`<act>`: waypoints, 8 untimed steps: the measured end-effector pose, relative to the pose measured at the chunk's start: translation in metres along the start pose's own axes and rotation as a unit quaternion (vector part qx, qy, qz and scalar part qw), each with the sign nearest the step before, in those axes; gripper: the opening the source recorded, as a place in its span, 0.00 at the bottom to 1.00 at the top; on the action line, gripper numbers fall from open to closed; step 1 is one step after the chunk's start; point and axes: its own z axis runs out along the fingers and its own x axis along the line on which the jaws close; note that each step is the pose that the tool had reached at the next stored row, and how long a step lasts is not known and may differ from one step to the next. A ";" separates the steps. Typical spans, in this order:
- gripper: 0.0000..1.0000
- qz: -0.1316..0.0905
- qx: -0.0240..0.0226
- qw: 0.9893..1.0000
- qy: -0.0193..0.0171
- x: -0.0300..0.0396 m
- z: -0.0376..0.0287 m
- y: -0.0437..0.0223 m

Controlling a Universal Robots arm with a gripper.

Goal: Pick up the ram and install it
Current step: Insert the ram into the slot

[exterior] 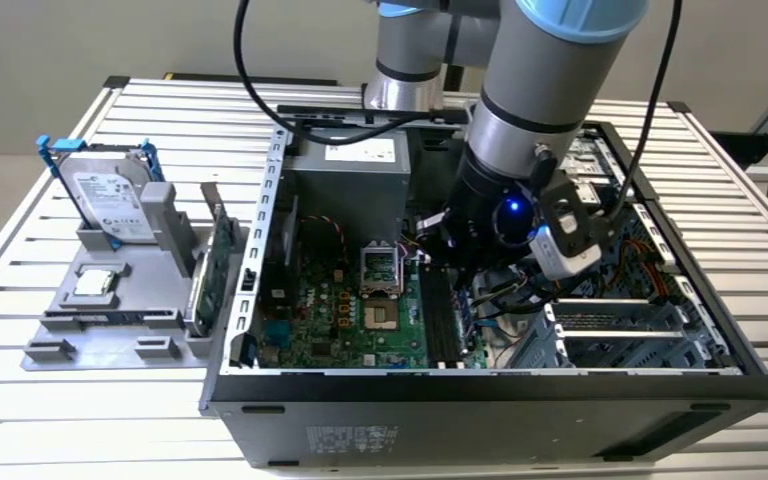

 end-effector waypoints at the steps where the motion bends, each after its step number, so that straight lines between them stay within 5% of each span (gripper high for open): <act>1: 0.00 0.000 0.000 1.000 0.000 0.0000 0.0003 0.0000; 8: 0.00 0.000 0.000 1.000 0.000 -0.0004 0.0046 -0.0003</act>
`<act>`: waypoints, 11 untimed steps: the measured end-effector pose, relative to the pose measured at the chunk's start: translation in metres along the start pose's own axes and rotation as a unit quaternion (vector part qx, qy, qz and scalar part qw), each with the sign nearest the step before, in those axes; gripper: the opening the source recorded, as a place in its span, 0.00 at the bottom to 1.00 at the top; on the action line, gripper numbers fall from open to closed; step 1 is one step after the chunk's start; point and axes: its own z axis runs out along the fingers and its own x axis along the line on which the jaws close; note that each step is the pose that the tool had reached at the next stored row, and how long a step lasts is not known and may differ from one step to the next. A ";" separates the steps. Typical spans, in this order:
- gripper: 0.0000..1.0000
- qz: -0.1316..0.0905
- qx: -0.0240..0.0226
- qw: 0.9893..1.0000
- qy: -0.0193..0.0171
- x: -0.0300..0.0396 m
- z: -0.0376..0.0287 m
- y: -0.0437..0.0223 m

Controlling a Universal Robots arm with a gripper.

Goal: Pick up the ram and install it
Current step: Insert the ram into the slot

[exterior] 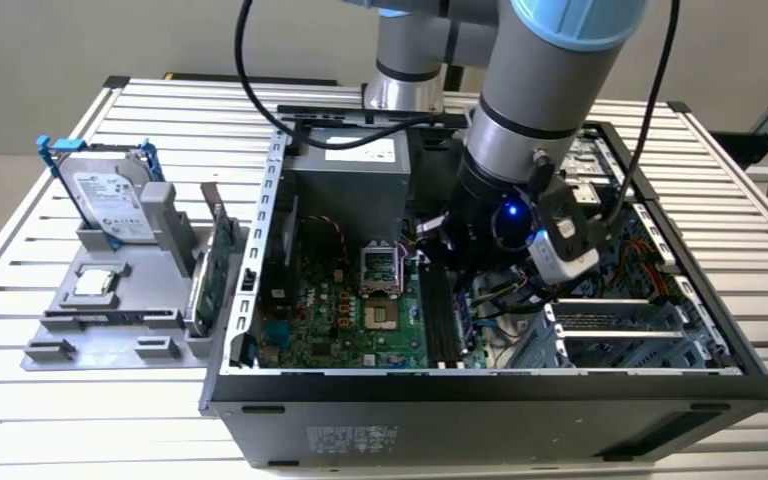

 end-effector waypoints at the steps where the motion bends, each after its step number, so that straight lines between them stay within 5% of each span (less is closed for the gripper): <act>1: 0.00 0.000 0.000 1.000 0.000 -0.0001 0.0009 0.0000; 11: 0.00 0.000 0.000 1.000 0.000 -0.0024 0.0105 -0.0001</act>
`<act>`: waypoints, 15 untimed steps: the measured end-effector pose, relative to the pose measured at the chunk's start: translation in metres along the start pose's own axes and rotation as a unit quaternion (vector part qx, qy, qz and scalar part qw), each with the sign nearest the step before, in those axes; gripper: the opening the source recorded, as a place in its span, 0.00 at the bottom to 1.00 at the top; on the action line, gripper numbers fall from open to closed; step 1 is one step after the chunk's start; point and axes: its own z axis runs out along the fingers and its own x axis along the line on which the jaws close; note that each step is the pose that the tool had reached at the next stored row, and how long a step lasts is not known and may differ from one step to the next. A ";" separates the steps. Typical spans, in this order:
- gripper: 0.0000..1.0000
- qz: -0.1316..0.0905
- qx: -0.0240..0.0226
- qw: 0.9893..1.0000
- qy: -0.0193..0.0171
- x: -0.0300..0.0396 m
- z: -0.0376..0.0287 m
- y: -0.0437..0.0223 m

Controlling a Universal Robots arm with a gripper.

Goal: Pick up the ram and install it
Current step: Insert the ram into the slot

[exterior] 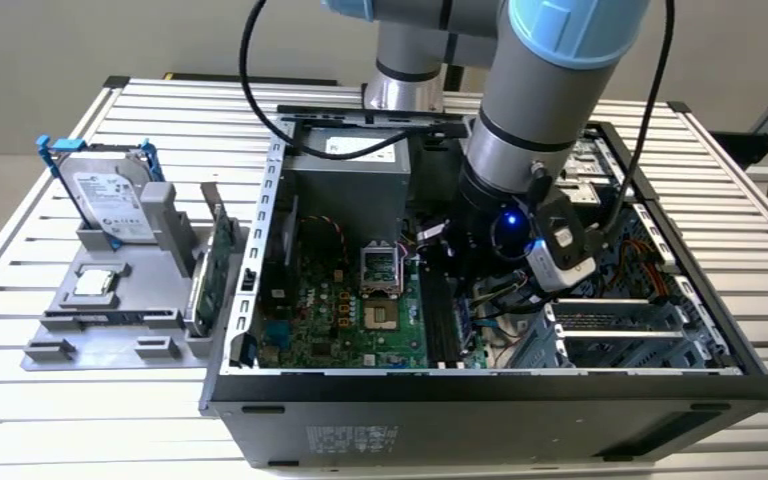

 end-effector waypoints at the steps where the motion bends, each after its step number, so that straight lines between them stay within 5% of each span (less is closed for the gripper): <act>1: 0.00 0.000 0.000 1.000 0.000 0.0000 0.0012 0.0000; 15: 0.00 0.000 0.001 1.000 0.000 -0.0020 0.0120 0.0001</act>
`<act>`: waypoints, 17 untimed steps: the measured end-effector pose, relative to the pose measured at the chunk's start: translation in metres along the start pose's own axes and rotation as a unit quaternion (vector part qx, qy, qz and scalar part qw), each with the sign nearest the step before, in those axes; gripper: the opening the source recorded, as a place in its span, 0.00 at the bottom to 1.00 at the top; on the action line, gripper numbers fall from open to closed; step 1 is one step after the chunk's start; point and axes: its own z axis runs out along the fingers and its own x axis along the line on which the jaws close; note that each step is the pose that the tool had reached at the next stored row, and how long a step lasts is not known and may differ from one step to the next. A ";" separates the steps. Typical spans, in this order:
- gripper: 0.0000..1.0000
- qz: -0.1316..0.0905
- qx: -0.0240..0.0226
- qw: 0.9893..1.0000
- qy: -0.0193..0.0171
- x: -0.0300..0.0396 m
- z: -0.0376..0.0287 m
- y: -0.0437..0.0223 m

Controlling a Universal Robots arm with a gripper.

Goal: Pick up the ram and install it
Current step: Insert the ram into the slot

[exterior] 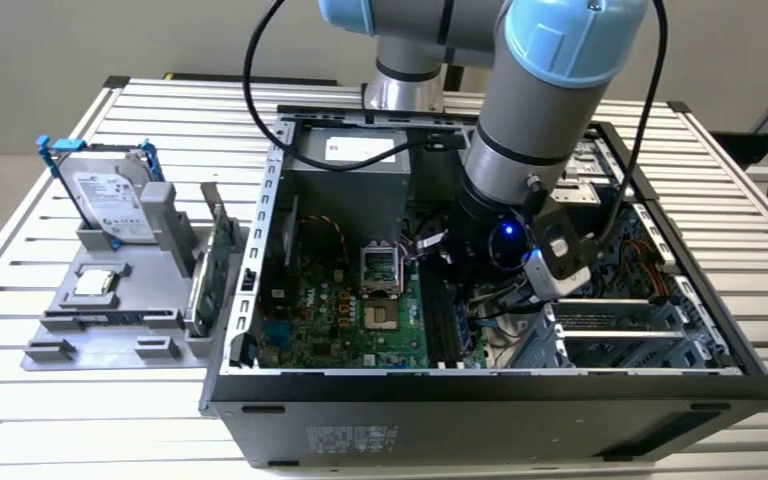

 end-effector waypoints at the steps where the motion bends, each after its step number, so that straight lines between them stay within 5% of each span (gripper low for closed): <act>1: 0.00 0.000 0.000 1.000 0.000 -0.0002 0.0005 0.0001; 17: 0.00 0.000 0.000 1.000 0.000 -0.0003 0.0053 0.0005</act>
